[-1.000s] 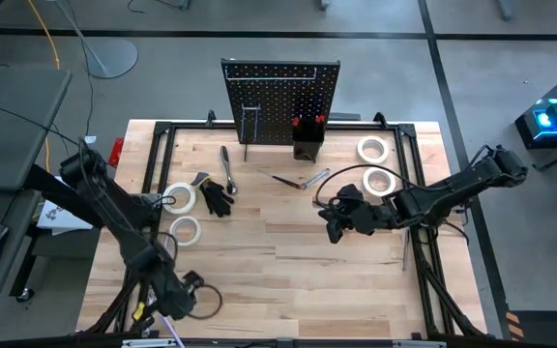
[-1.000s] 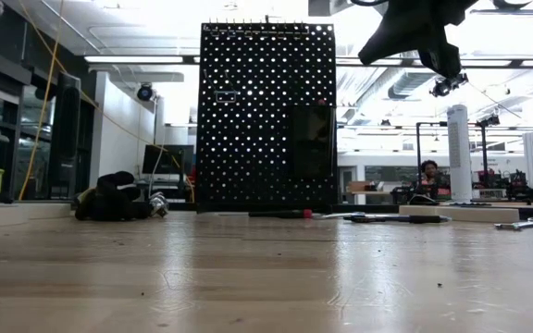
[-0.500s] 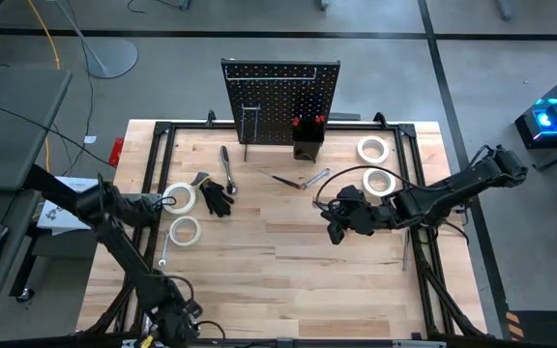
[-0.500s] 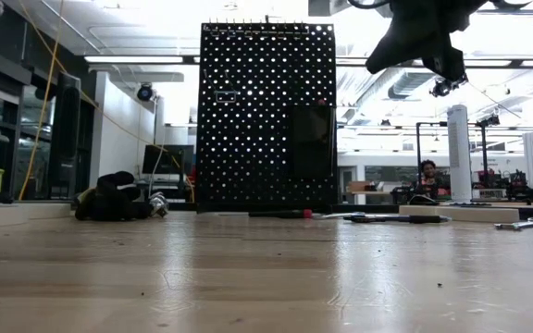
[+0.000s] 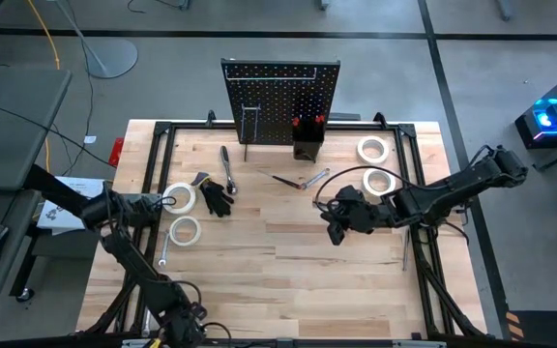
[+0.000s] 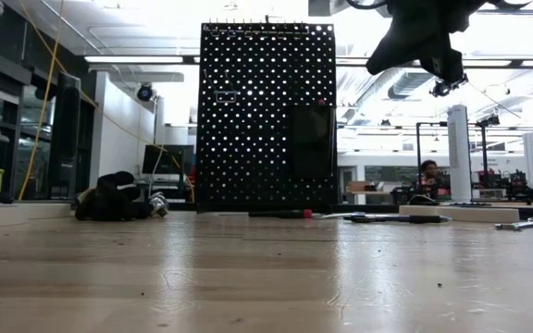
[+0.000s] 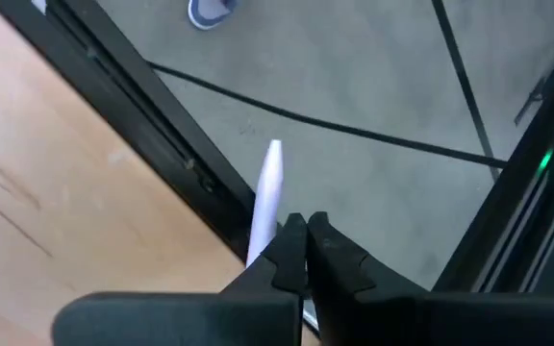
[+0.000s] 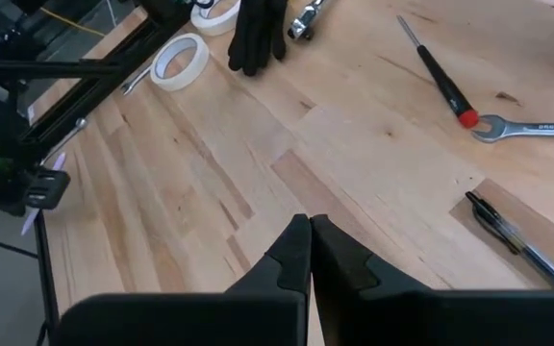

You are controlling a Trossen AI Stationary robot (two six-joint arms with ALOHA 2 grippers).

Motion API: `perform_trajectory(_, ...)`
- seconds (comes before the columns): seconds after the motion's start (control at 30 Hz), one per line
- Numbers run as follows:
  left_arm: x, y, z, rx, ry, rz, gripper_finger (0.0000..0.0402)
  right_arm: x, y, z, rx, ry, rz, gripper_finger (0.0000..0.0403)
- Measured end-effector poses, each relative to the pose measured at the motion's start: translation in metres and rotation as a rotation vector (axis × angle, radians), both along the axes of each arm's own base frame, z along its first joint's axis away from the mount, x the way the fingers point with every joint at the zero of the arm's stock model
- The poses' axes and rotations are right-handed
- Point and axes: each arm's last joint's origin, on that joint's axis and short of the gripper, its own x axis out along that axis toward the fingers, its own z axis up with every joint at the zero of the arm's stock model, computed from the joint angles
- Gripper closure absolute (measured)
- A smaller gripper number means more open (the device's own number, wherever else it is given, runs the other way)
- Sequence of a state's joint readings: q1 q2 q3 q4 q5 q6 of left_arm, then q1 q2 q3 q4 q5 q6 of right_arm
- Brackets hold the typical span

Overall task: Hang tools onto peg board
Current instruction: Adjust the violet pen on the table

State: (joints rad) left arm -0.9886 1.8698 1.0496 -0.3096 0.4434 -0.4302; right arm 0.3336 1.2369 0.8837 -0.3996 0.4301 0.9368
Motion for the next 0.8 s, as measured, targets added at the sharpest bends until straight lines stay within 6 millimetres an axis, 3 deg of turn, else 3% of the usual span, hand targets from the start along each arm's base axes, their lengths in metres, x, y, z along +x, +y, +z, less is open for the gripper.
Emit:
perform_trajectory(0.2, 0.007, 0.009, -0.002, 0.026, -0.030, -0.036, 0.0401, 0.000, 0.000, 0.000, 0.008, 0.004, 0.013, 0.0403)
perform_trajectory(0.57, 0.038, 0.057, 0.000, 0.220, -0.101, -0.040, 0.0401, -0.001, 0.001, -0.001, 0.028, 0.023, 0.050, 0.0403)
perform_trajectory(0.67, 0.031, 0.061, 0.014, 0.219, -0.049, 0.010, 0.0401, -0.001, 0.002, -0.001, 0.010, 0.033, 0.081, 0.0403)
perform_trajectory(0.8, -0.001, 0.055, 0.017, 0.202, 0.002, -0.052, 0.0401, 0.000, 0.000, -0.002, -0.001, 0.039, 0.081, 0.0403)
